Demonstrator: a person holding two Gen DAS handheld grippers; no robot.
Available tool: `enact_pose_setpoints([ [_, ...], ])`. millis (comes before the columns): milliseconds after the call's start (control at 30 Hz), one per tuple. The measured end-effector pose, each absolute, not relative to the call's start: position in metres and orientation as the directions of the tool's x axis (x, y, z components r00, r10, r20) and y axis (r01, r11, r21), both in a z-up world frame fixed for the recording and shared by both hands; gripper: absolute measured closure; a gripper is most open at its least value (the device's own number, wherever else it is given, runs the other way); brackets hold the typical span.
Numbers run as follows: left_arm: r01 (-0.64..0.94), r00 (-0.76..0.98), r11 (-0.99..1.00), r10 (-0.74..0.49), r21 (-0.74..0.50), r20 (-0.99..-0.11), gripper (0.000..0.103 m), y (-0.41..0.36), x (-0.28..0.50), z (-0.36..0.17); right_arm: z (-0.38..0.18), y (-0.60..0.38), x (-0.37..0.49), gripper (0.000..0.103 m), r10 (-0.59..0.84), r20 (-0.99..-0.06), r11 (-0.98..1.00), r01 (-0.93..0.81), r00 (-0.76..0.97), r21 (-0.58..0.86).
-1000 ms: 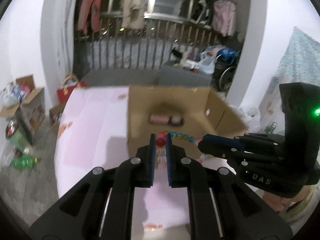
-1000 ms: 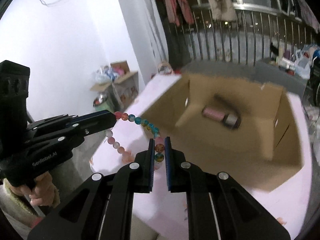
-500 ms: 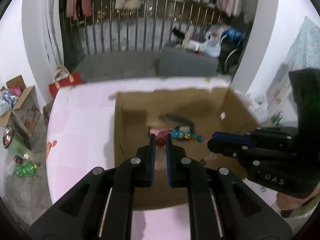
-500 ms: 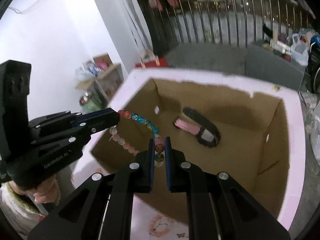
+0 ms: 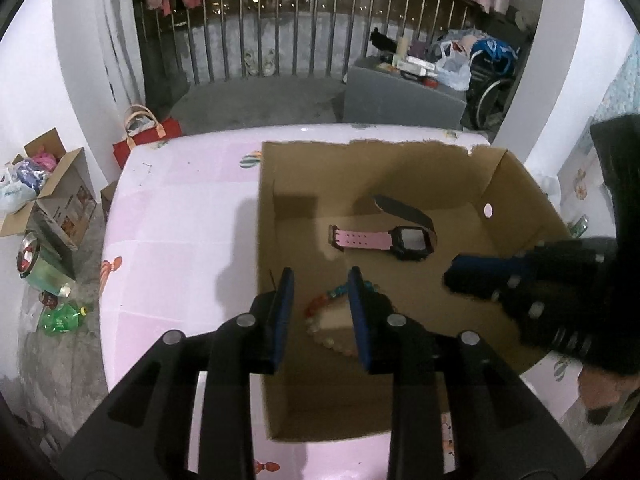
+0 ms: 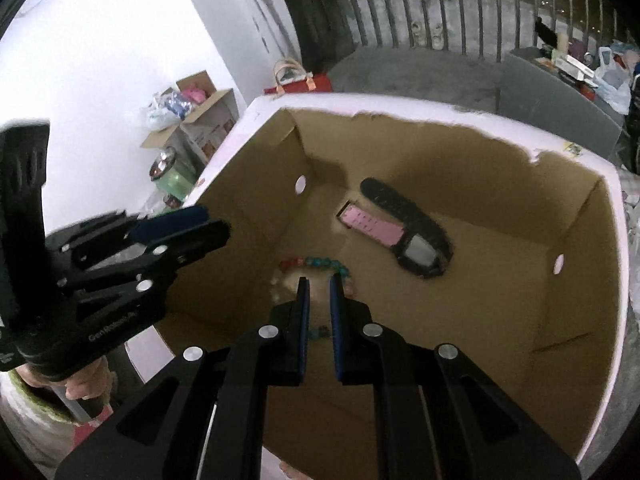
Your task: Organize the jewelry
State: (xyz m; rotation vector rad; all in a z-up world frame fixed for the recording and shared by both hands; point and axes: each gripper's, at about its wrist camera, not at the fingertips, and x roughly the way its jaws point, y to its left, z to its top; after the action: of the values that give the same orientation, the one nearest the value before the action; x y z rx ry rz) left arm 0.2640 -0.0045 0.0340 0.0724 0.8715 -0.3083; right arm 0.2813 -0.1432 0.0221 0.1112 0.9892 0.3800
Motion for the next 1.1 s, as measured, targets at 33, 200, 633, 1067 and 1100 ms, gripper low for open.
enact_pose_setpoints([
  [33,0.291,0.617,0.955,-0.235,-0.059,-0.751,0.077,-0.002,0.259,0.037,0.026,-0.147,0.283,0.092,0.357,-0.791,0.931,-0.261,0.496,0.256],
  [200,0.262,0.683,0.964,-0.220,-0.047,-0.696,0.077,0.014,0.230,0.050,0.041,-0.161,0.302,0.092,0.311,-0.821,0.941,-0.278,0.480,0.194],
  [633,0.099,0.720,0.985,-0.168,-0.140,-0.673,0.075,0.090,0.180,0.026,-0.040,-0.076,0.394,0.092,0.187,-0.970,0.907,-0.405,0.154,0.110],
  [1067,0.075,0.703,0.977,-0.192,-0.198,-0.685,0.074,0.119,0.183,-0.003,-0.034,-0.175,0.396,0.088,-0.105,-0.970,0.982,-0.130,0.220,-0.135],
  [1100,0.073,0.699,0.976,-0.198,-0.206,-0.687,0.074,0.119,0.183,-0.006,-0.035,-0.179,0.393,0.087,-0.096,-0.973,0.985,-0.120,0.212,-0.124],
])
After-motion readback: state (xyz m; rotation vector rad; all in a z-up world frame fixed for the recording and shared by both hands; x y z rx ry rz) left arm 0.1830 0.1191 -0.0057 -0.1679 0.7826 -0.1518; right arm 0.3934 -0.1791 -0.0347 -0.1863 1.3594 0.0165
